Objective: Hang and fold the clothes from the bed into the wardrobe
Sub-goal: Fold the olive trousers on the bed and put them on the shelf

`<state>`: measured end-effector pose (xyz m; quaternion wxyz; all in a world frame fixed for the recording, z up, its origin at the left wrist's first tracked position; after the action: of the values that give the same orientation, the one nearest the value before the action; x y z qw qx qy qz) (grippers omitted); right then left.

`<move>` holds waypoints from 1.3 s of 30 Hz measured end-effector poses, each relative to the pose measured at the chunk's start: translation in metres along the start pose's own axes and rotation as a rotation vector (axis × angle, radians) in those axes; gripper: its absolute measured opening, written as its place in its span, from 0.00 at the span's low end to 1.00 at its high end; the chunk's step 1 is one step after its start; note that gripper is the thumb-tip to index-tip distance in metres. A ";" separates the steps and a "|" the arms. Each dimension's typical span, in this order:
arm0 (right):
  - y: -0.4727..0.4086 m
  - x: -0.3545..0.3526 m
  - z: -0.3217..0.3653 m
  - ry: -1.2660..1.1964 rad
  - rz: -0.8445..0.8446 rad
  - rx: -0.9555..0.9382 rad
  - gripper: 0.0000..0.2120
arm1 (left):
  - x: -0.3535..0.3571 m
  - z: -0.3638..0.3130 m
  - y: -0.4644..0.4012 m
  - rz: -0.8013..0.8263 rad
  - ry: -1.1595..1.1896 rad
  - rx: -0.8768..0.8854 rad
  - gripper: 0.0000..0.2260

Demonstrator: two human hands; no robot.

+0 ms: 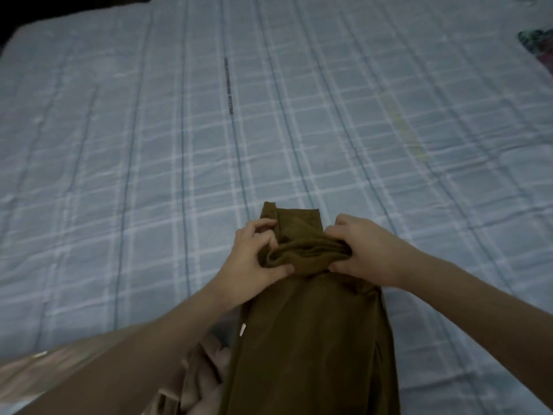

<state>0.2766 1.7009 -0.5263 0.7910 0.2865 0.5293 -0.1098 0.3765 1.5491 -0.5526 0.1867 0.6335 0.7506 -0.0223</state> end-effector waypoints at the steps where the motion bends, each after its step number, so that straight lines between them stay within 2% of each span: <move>1: 0.009 -0.002 0.006 0.000 0.001 -0.062 0.10 | 0.001 -0.003 0.006 0.084 0.063 -0.009 0.15; 4: 0.034 -0.012 0.027 -0.065 0.084 -0.188 0.10 | 0.005 -0.017 0.022 0.246 0.122 -0.024 0.18; 7: 0.047 -0.022 0.043 -0.209 0.213 -0.210 0.12 | 0.007 -0.032 0.036 0.310 0.300 -0.087 0.20; 11: 0.039 -0.033 0.063 -0.292 0.298 -0.255 0.11 | -0.005 -0.051 0.040 0.360 0.472 -0.173 0.15; 15: -0.001 -0.027 0.056 -0.310 0.361 -0.208 0.15 | -0.019 -0.032 0.027 0.414 0.491 -0.504 0.21; 17: -0.031 -0.017 0.041 -0.274 0.343 -0.125 0.18 | -0.023 -0.019 0.011 0.366 0.382 -0.626 0.19; 19: -0.060 -0.007 0.026 -0.209 0.291 -0.032 0.20 | -0.030 -0.012 -0.014 0.249 0.250 -0.621 0.11; 22: -0.088 0.004 0.014 -0.103 0.225 0.068 0.21 | -0.039 -0.004 -0.044 0.152 0.041 -0.554 0.06; 25: -0.102 0.013 0.010 -0.046 0.200 0.125 0.20 | -0.050 0.008 -0.064 0.171 -0.335 -0.422 0.05; 27: -0.105 0.015 0.010 0.066 0.169 0.136 0.22 | -0.051 0.012 -0.071 0.224 -0.599 -0.214 0.06; 29: -0.104 0.013 0.011 0.185 0.147 0.135 0.24 | -0.050 0.014 -0.071 0.304 -0.736 -0.056 0.10; 32: -0.101 0.013 0.012 0.147 0.195 0.136 0.23 | -0.062 0.026 -0.073 0.338 -0.710 -0.150 0.15; 35: -0.097 0.008 0.017 0.054 0.250 0.122 0.19 | -0.063 0.030 -0.074 0.295 -0.572 -0.218 0.12; 38: -0.083 -0.007 0.027 0.066 0.208 0.053 0.17 | -0.052 0.021 -0.068 0.275 -0.455 -0.197 0.13; 39: -0.076 -0.014 0.031 0.089 0.177 0.028 0.16 | -0.051 0.016 -0.063 0.266 -0.411 -0.209 0.10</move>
<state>0.2588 1.6193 -0.5306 0.7693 0.3476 0.5350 -0.0341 0.3268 1.4847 -0.5642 0.4009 0.6861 0.6052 -0.0478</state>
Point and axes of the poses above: each hand's wrist, its own y-axis away from the middle knuckle, its own x-axis out of the palm, z = x × y, the point moved 7 cm from there along -y, towards the middle knuckle, and after that the axes turned 15 degrees about y, right-handed, at the moved point
